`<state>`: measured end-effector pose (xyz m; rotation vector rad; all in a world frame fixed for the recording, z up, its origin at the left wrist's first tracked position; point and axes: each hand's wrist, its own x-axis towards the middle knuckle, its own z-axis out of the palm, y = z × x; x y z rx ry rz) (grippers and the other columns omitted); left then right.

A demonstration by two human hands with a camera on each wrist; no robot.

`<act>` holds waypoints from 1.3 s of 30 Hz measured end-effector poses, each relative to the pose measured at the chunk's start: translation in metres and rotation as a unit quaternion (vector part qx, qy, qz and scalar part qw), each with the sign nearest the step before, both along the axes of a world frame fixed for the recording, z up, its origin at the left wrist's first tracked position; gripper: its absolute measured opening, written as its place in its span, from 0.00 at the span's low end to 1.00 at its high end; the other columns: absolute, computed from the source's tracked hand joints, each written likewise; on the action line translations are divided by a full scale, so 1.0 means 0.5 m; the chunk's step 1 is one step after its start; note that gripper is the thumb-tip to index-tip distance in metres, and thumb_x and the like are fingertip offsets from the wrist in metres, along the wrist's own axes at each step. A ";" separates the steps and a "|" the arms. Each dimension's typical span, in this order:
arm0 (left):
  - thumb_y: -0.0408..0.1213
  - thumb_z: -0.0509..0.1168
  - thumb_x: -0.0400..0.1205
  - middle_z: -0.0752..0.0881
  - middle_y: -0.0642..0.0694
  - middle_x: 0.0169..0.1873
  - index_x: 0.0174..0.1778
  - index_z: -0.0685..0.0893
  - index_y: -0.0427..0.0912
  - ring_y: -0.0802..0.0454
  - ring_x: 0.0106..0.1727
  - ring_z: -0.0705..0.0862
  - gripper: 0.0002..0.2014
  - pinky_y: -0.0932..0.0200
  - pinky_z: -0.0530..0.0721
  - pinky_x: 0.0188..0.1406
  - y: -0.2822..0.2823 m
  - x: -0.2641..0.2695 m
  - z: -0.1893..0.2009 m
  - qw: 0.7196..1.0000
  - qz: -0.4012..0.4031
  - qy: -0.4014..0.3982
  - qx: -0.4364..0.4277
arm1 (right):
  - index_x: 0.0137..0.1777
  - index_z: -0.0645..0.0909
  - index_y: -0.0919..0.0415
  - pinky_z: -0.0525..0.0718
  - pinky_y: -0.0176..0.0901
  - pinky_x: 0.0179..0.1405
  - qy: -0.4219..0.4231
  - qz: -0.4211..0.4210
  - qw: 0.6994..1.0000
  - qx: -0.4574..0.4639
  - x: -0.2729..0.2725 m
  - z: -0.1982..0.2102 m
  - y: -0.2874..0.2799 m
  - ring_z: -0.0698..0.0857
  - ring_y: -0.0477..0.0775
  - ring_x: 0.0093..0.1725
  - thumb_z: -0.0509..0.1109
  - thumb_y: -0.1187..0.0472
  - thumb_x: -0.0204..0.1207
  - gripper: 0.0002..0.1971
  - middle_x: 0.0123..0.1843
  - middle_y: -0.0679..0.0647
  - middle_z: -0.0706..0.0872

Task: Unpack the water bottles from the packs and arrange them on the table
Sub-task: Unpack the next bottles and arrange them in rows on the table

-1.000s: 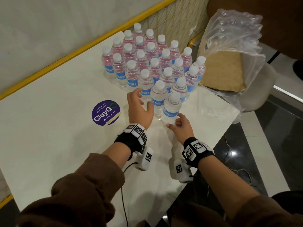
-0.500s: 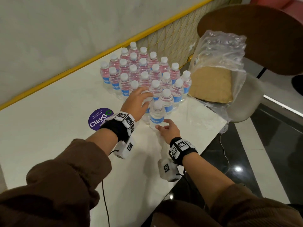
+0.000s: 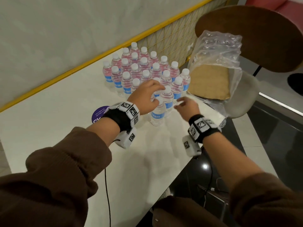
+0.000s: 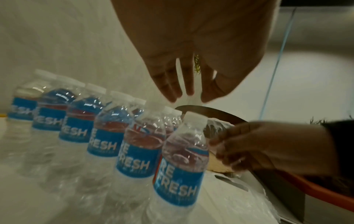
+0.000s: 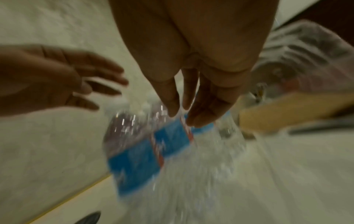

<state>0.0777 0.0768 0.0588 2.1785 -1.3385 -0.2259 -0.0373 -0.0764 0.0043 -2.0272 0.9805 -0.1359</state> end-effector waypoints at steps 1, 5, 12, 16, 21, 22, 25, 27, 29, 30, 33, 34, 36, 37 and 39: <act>0.34 0.66 0.76 0.76 0.47 0.67 0.68 0.79 0.46 0.48 0.69 0.73 0.22 0.56 0.71 0.67 -0.007 0.000 0.009 0.999 -0.009 0.006 0.046 | 0.61 0.80 0.60 0.81 0.47 0.55 -0.011 0.025 0.999 -0.025 0.009 0.029 -0.017 0.81 0.54 0.45 0.71 0.61 0.75 0.15 0.46 0.58 0.84; 0.43 0.70 0.75 0.76 0.47 0.70 0.72 0.75 0.52 0.46 0.69 0.76 0.27 0.52 0.75 0.64 -0.025 -0.013 0.019 0.974 -0.018 -0.011 0.225 | 0.65 0.79 0.59 0.77 0.42 0.50 0.038 0.160 0.977 -0.133 0.056 0.128 -0.056 0.82 0.58 0.52 0.71 0.59 0.76 0.18 0.49 0.57 0.83; 0.35 0.67 0.80 0.80 0.47 0.69 0.71 0.76 0.52 0.45 0.64 0.80 0.23 0.53 0.76 0.59 -0.035 -0.036 0.000 0.975 0.046 -0.041 0.212 | 0.72 0.75 0.58 0.75 0.48 0.65 0.152 0.359 0.890 -0.238 0.134 0.142 -0.059 0.77 0.61 0.69 0.72 0.49 0.74 0.28 0.70 0.59 0.79; 0.34 0.66 0.80 0.78 0.49 0.71 0.72 0.76 0.51 0.46 0.67 0.79 0.23 0.54 0.74 0.62 -0.041 -0.051 -0.004 0.974 0.084 -0.030 0.210 | 0.70 0.77 0.60 0.78 0.50 0.63 0.152 0.428 0.848 -0.274 0.144 0.137 -0.072 0.79 0.63 0.66 0.71 0.55 0.76 0.23 0.66 0.62 0.82; 0.35 0.67 0.80 0.79 0.50 0.70 0.72 0.77 0.51 0.47 0.66 0.79 0.23 0.56 0.74 0.62 -0.048 -0.065 -0.003 0.970 0.131 -0.014 0.206 | 0.73 0.75 0.59 0.77 0.50 0.66 0.144 0.480 0.812 -0.301 0.149 0.140 -0.086 0.77 0.62 0.68 0.69 0.59 0.78 0.23 0.68 0.62 0.80; 0.35 0.67 0.80 0.79 0.50 0.70 0.71 0.77 0.51 0.47 0.66 0.79 0.23 0.56 0.75 0.62 -0.050 -0.069 -0.003 0.968 0.136 -0.013 0.208 | 0.74 0.74 0.59 0.75 0.49 0.66 0.143 0.489 0.806 -0.300 0.150 0.142 -0.086 0.76 0.61 0.69 0.68 0.60 0.78 0.23 0.69 0.62 0.79; 0.35 0.66 0.80 0.78 0.49 0.71 0.72 0.76 0.51 0.47 0.67 0.79 0.22 0.57 0.74 0.63 -0.055 -0.078 -0.007 0.966 0.151 -0.017 0.211 | 0.75 0.73 0.58 0.73 0.47 0.67 0.131 0.503 0.800 -0.301 0.149 0.144 -0.092 0.75 0.60 0.71 0.66 0.63 0.80 0.23 0.71 0.61 0.78; 0.36 0.66 0.81 0.77 0.49 0.72 0.73 0.76 0.51 0.47 0.67 0.79 0.23 0.58 0.73 0.63 -0.055 -0.078 -0.009 0.963 0.160 -0.018 0.216 | 0.75 0.73 0.58 0.74 0.47 0.67 0.125 0.507 0.800 -0.296 0.144 0.145 -0.093 0.76 0.60 0.70 0.66 0.63 0.79 0.23 0.70 0.60 0.78; 0.36 0.66 0.80 0.76 0.49 0.72 0.73 0.74 0.51 0.47 0.68 0.78 0.24 0.56 0.74 0.64 -0.058 -0.077 -0.008 0.961 0.158 -0.017 0.228 | 0.75 0.72 0.58 0.75 0.47 0.65 0.123 0.509 0.801 -0.290 0.137 0.148 -0.096 0.77 0.61 0.69 0.68 0.60 0.78 0.24 0.69 0.60 0.80; 0.38 0.67 0.80 0.76 0.49 0.72 0.74 0.74 0.52 0.47 0.69 0.77 0.25 0.55 0.74 0.64 -0.059 -0.076 -0.006 0.959 0.153 -0.017 0.239 | 0.76 0.70 0.58 0.76 0.47 0.62 0.119 0.508 0.805 -0.282 0.132 0.152 -0.102 0.77 0.61 0.69 0.70 0.58 0.77 0.27 0.68 0.60 0.80; 0.41 0.69 0.77 0.75 0.50 0.71 0.73 0.73 0.53 0.47 0.70 0.76 0.27 0.50 0.77 0.65 -0.063 -0.069 0.002 0.954 0.136 -0.015 0.266 | 0.79 0.65 0.57 0.75 0.43 0.57 0.103 0.477 0.832 -0.262 0.115 0.182 -0.143 0.78 0.60 0.67 0.70 0.55 0.77 0.31 0.68 0.60 0.80; 0.41 0.69 0.78 0.76 0.49 0.70 0.72 0.74 0.53 0.46 0.69 0.76 0.26 0.49 0.77 0.65 -0.064 -0.067 0.005 0.953 0.137 -0.016 0.269 | 0.78 0.66 0.58 0.75 0.44 0.58 0.098 0.464 0.840 -0.265 0.110 0.192 -0.162 0.78 0.60 0.66 0.69 0.55 0.78 0.30 0.68 0.60 0.80; 0.39 0.68 0.79 0.79 0.47 0.68 0.71 0.77 0.51 0.45 0.68 0.78 0.23 0.49 0.77 0.65 -0.068 -0.064 0.010 0.952 0.144 -0.022 0.269 | 0.76 0.69 0.58 0.76 0.45 0.59 0.102 0.442 0.848 -0.274 0.105 0.202 -0.195 0.78 0.61 0.66 0.68 0.57 0.78 0.27 0.68 0.60 0.80; 0.39 0.68 0.79 0.80 0.46 0.68 0.71 0.77 0.50 0.44 0.68 0.78 0.22 0.50 0.77 0.64 -0.071 -0.065 0.012 0.952 0.147 -0.024 0.269 | 0.75 0.70 0.58 0.76 0.45 0.60 0.108 0.435 0.849 -0.279 0.103 0.202 -0.206 0.79 0.61 0.65 0.68 0.57 0.78 0.25 0.67 0.61 0.81; 0.38 0.68 0.79 0.82 0.45 0.66 0.70 0.79 0.49 0.44 0.65 0.80 0.21 0.51 0.77 0.62 -0.078 -0.067 0.017 0.951 0.152 -0.024 0.266 | 0.74 0.72 0.59 0.76 0.46 0.59 0.119 0.428 0.852 -0.279 0.098 0.195 -0.216 0.79 0.61 0.64 0.68 0.57 0.78 0.24 0.66 0.61 0.81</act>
